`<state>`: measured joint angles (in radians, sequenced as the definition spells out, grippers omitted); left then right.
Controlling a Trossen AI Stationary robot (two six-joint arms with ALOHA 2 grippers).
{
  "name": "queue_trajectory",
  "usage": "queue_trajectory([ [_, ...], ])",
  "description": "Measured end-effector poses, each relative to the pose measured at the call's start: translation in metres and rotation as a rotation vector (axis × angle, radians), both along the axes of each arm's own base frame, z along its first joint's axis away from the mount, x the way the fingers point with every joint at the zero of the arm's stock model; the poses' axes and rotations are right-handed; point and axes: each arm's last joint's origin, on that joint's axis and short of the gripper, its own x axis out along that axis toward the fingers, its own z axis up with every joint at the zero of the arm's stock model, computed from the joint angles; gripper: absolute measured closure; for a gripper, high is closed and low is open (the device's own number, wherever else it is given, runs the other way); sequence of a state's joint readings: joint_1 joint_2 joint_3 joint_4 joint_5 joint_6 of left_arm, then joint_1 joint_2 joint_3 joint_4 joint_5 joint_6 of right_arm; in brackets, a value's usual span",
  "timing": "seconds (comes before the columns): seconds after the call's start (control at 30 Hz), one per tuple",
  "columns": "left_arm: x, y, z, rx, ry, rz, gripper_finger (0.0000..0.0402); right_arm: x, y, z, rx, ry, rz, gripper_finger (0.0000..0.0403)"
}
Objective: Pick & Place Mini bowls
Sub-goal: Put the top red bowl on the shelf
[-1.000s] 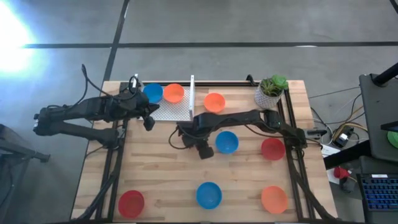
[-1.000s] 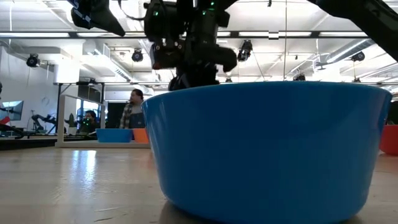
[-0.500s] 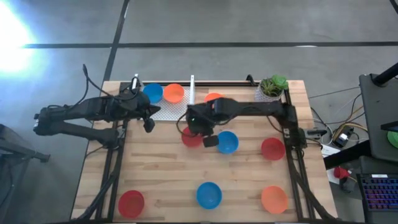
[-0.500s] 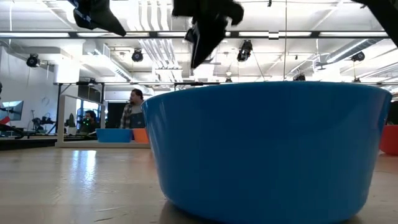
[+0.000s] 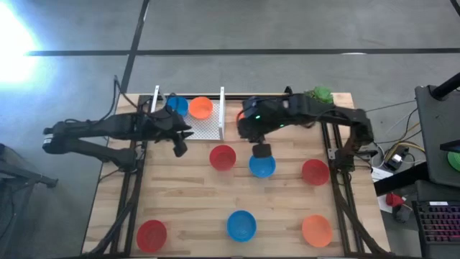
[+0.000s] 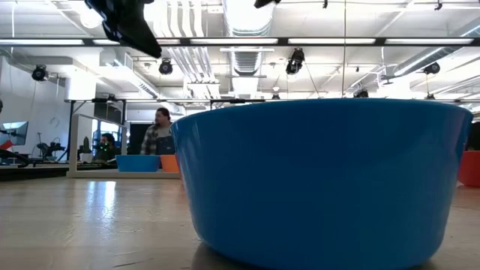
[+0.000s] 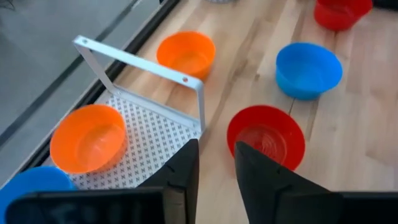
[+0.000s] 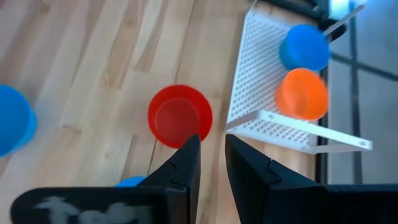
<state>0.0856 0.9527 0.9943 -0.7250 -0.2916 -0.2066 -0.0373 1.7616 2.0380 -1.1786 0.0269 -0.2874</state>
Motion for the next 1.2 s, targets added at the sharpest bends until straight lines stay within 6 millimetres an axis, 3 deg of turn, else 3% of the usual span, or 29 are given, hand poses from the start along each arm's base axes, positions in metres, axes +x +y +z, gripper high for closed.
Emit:
queue_trajectory([
  [0.2,0.026,0.002,-0.019,-0.018,0.090,0.005,0.0301,-0.031,0.001,0.024,-0.002,-0.077,0.001,0.0333],
  [0.43,0.059,0.005,-0.043,-0.036,0.150,-0.005,0.0300,-0.056,0.002,0.028,0.005,-0.099,-0.004,0.0334],
  [0.93,0.103,0.008,-0.097,-0.095,0.291,0.010,0.0300,-0.084,0.003,0.034,0.011,-0.203,-0.011,0.0338],
  [1.2,0.117,0.009,-0.121,-0.140,0.328,0.057,0.0300,-0.086,0.004,0.031,0.011,-0.196,-0.006,0.0339],
])
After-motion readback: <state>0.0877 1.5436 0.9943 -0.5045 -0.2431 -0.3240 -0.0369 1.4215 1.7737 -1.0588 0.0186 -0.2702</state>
